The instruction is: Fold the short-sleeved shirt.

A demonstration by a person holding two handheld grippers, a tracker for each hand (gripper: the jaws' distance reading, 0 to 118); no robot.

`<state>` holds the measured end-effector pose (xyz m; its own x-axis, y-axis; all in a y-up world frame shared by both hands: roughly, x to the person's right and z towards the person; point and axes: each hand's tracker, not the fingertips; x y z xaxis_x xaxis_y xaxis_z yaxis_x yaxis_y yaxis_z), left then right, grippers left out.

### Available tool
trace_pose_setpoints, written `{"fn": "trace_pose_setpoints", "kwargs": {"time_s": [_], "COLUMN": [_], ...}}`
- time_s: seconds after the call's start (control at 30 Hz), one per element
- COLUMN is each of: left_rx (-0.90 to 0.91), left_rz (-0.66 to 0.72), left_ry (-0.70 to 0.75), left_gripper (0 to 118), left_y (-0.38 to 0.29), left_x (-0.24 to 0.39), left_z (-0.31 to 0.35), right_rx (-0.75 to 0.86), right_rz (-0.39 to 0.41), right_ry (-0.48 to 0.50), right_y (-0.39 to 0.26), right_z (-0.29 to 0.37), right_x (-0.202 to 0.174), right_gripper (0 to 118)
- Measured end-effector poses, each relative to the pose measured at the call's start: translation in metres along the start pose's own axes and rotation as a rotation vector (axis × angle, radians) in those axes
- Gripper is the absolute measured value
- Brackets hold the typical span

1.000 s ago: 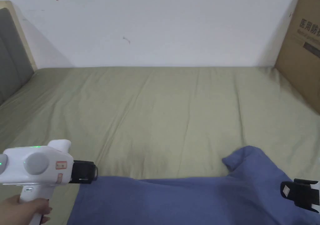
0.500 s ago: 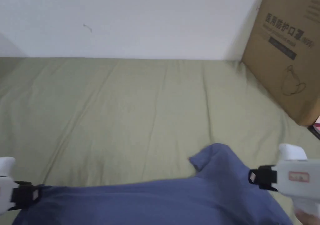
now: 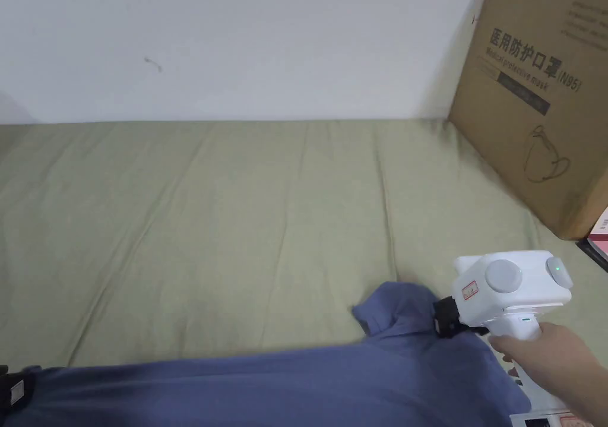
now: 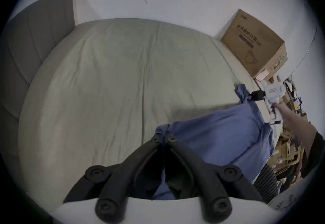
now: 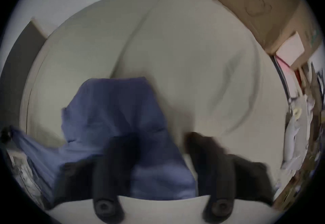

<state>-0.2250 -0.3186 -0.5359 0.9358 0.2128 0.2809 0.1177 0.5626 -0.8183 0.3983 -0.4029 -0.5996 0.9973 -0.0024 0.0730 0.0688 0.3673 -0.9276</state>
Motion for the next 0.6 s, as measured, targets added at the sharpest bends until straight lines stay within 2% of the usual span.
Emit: {"fn": "trace_pose_setpoints", "kwargs": {"time_s": [0.03, 0.1, 0.13, 0.27, 0.37, 0.47, 0.6], "left_rx": [0.001, 0.008, 0.031, 0.135, 0.210, 0.255, 0.234], "left_rz": [-0.002, 0.007, 0.014, 0.036, 0.027, 0.037, -0.008], "left_ry": [0.005, 0.003, 0.006, 0.011, 0.011, -0.019, -0.057], "left_gripper": [0, 0, 0, 0, 0, 0, 0], "left_y": [0.000, 0.002, 0.004, 0.018, 0.029, 0.035, 0.024], "left_x": [0.000, 0.002, 0.001, 0.000, 0.003, 0.005, 0.009], "left_z": [-0.002, -0.004, -0.004, 0.004, 0.017, 0.036, 0.054], "right_rx": [0.004, 0.053, 0.094, 0.279, 0.363, 0.425, 0.426], "right_rz": [0.012, -0.046, -0.098, -0.220, -0.298, -0.345, -0.342], "right_ry": [0.031, 0.091, 0.085, 0.083, 0.118, 0.140, 0.163], "right_y": [-0.005, -0.008, -0.009, -0.010, -0.011, -0.023, -0.065], "right_z": [0.011, 0.035, 0.049, 0.096, 0.123, 0.158, 0.188], "right_x": [-0.002, 0.002, 0.006, 0.019, 0.029, 0.030, 0.029], "right_gripper": [0, 0, 0, 0, 0, 0, 0]}}
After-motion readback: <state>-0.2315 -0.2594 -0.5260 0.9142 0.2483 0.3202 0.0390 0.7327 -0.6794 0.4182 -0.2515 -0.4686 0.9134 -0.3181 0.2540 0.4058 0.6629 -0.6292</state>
